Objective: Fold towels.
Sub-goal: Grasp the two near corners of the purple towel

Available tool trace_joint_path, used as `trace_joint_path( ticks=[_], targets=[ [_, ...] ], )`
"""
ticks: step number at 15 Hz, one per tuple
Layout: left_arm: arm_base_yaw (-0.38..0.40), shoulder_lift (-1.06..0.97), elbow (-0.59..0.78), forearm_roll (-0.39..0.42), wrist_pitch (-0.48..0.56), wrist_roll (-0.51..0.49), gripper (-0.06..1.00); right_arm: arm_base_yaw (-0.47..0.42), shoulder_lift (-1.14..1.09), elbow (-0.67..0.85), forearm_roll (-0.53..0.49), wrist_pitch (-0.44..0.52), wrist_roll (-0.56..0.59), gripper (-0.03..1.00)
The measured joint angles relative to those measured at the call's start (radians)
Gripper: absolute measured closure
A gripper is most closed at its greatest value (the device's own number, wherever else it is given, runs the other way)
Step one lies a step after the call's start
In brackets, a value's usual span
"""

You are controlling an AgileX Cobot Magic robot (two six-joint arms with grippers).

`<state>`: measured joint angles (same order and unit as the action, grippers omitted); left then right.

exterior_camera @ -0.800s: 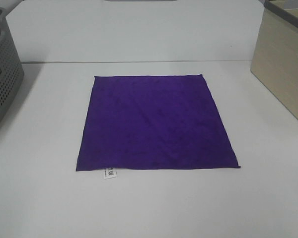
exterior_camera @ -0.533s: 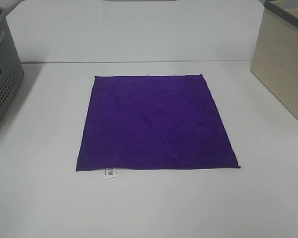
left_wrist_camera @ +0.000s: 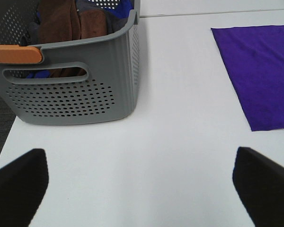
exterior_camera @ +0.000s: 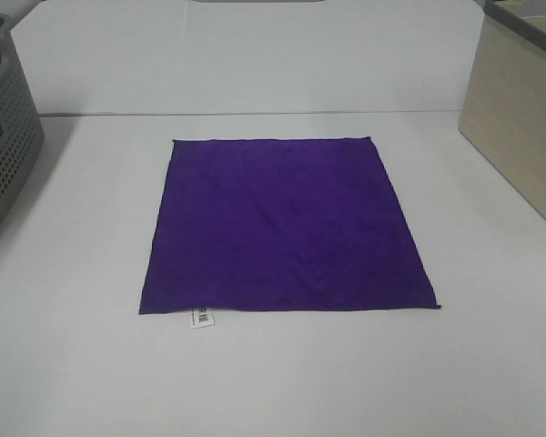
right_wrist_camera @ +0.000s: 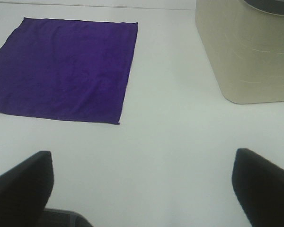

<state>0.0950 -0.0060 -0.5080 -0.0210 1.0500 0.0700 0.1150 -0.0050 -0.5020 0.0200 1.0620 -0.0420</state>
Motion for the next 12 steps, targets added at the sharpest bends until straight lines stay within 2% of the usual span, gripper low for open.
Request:
trace_joint_path(
  ticks=[5,7,10,12],
  targets=[
    [0.000,0.000,0.000,0.000,0.000,0.000,-0.05,0.000,0.000,0.000,0.000,0.000,0.000,-0.01],
    [0.000,0.013,-0.005,0.000,0.012,0.000,-0.05,0.000,0.073,-0.035,0.000,0.025,0.000,-0.01],
    [0.000,0.284,-0.150,0.000,0.153,0.000,-0.05,0.000,0.413,-0.207,-0.043,0.058,0.042,-0.01],
    [0.000,0.539,-0.293,-0.009,0.165,0.000,-0.05,0.000,0.719,-0.341,-0.080,0.071,0.080,-0.01]
  ],
)
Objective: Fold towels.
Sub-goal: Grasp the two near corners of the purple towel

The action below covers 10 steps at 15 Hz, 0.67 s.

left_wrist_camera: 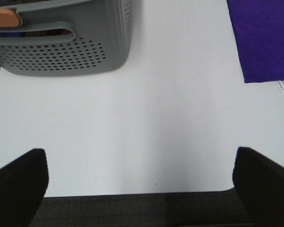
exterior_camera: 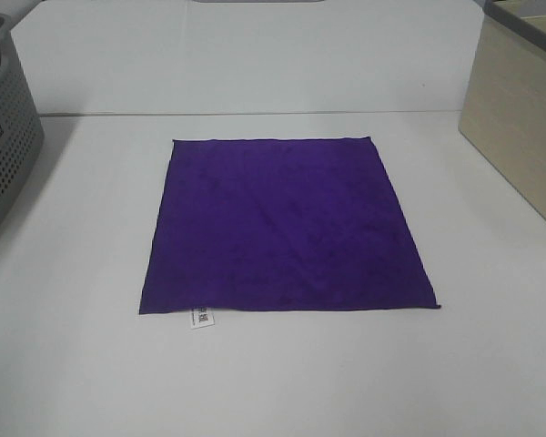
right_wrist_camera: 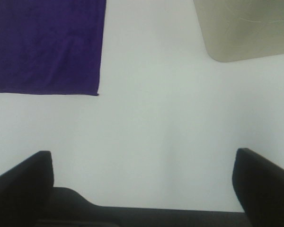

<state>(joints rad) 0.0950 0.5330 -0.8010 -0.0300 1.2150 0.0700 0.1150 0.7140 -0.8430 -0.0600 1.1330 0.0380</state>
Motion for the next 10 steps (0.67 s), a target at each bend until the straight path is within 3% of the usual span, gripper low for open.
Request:
trace_joint_path(
  ticks=[2,3,4,6,8,10],
  targets=[
    [0.000,0.349,-0.157,-0.040,-0.013,0.040,-0.05,0.000,0.415,-0.209,0.019,0.007,-0.027,-0.01],
    [0.000,0.407,-0.179,-0.068,-0.020,0.069,-0.05,0.000,0.474,-0.242,0.027,0.007,-0.044,-0.01],
    [0.000,0.512,-0.210,-0.147,-0.041,0.138,-0.05,-0.012,0.560,-0.298,0.039,0.006,-0.077,-0.01],
    [0.000,0.715,-0.226,-0.417,-0.094,0.311,-0.05,-0.136,0.673,-0.353,0.128,0.004,-0.146,-0.01],
    [0.000,0.867,-0.228,-0.582,-0.158,0.458,-0.05,-0.321,0.727,-0.356,0.403,0.019,-0.361,-0.01],
    [0.000,1.006,-0.229,-0.619,-0.201,0.538,-0.05,-0.378,0.797,-0.356,0.678,0.073,-0.580,-0.01]
  ],
)
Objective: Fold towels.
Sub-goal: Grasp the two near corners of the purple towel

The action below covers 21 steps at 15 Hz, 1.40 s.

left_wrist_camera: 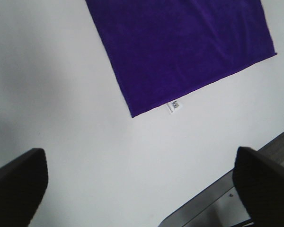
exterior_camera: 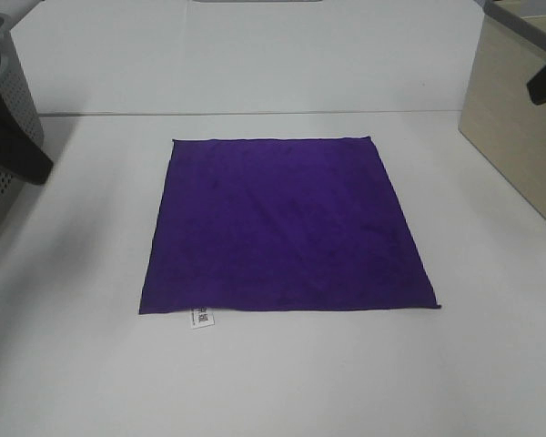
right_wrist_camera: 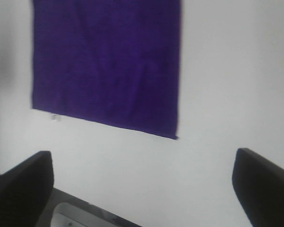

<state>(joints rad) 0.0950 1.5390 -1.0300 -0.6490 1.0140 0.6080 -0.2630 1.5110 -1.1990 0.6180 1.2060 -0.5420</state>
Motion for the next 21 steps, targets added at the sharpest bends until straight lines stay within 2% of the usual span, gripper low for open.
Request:
trace_joint_path(
  ticks=[1,2,6,8,9,10,11,14,17,18,21],
  targets=[
    [0.000,0.069,0.000,0.000,-0.009,0.034,-0.05,0.004,0.043,0.008,0.036,0.004,-0.048,-0.01],
    [0.000,0.122,0.000,0.000,-0.029,0.058,-0.05,0.018,0.079,0.021,0.026,0.006,-0.061,-0.01],
    [0.000,0.267,0.000,-0.013,-0.113,0.115,-0.05,0.050,0.194,0.105,0.010,-0.096,-0.101,-0.01],
    [0.000,0.333,0.000,-0.086,-0.154,0.178,-0.05,0.051,0.290,0.128,0.034,-0.140,-0.139,-0.01],
    [0.000,0.394,-0.001,-0.171,-0.183,0.254,-0.05,0.051,0.381,0.128,0.068,-0.173,-0.175,-0.01],
    [0.000,0.394,-0.001,-0.171,-0.183,0.254,-0.05,0.051,0.381,0.128,0.068,-0.173,-0.175,-0.01],
    [-0.002,0.442,-0.001,-0.224,-0.186,0.303,-0.05,0.051,0.458,0.128,0.080,-0.190,-0.186,-0.01],
    [-0.004,0.470,-0.009,-0.239,-0.203,0.324,-0.05,0.067,0.529,0.138,0.083,-0.251,-0.191,0.00],
    [-0.011,0.496,-0.013,-0.249,-0.210,0.325,-0.05,0.107,0.542,0.168,0.119,-0.257,-0.202,0.01],
    [-0.011,0.507,-0.013,-0.278,-0.191,0.328,-0.05,0.116,0.548,0.183,0.148,-0.257,-0.203,0.01],
    [-0.011,0.508,-0.013,-0.280,-0.187,0.324,-0.05,0.116,0.549,0.183,0.150,-0.258,-0.205,0.02]
  ],
)
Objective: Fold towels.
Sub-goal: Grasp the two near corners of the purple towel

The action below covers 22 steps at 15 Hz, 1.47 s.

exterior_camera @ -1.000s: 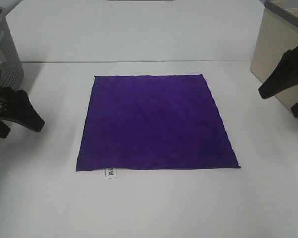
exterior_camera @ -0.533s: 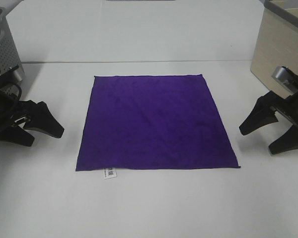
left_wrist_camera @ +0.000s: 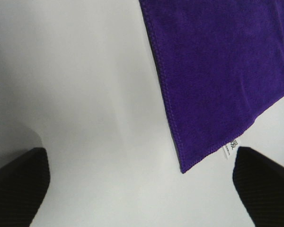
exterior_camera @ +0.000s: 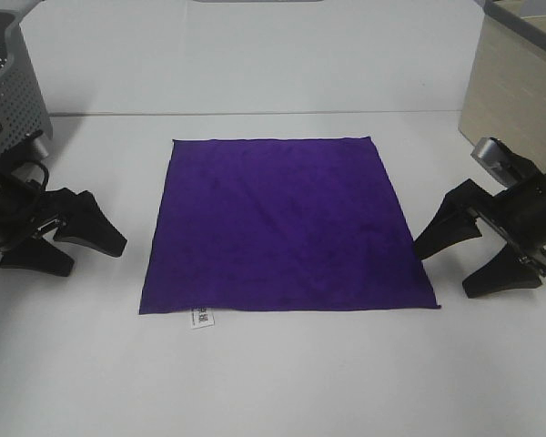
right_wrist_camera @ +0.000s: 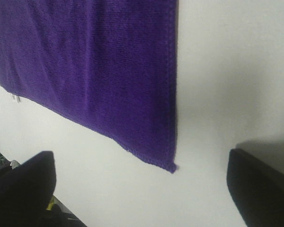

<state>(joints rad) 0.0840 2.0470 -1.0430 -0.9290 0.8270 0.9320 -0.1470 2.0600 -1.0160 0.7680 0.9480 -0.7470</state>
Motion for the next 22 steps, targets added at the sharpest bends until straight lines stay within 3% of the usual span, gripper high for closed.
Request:
trace_joint_path(
  ticks=[8,14,22],
  targets=[
    [-0.083,-0.004,0.012,0.046,-0.002,-0.115,-0.05,0.000,0.000,0.000,-0.007,-0.001,-0.001,0.02],
    [-0.129,-0.007,0.012,0.062,-0.010,-0.131,-0.04,0.000,0.000,0.003,0.006,-0.012,0.004,0.02],
    [-0.161,0.029,0.009,-0.013,0.022,-0.137,-0.04,0.003,0.000,0.005,0.029,-0.038,0.005,0.02]
  ],
)
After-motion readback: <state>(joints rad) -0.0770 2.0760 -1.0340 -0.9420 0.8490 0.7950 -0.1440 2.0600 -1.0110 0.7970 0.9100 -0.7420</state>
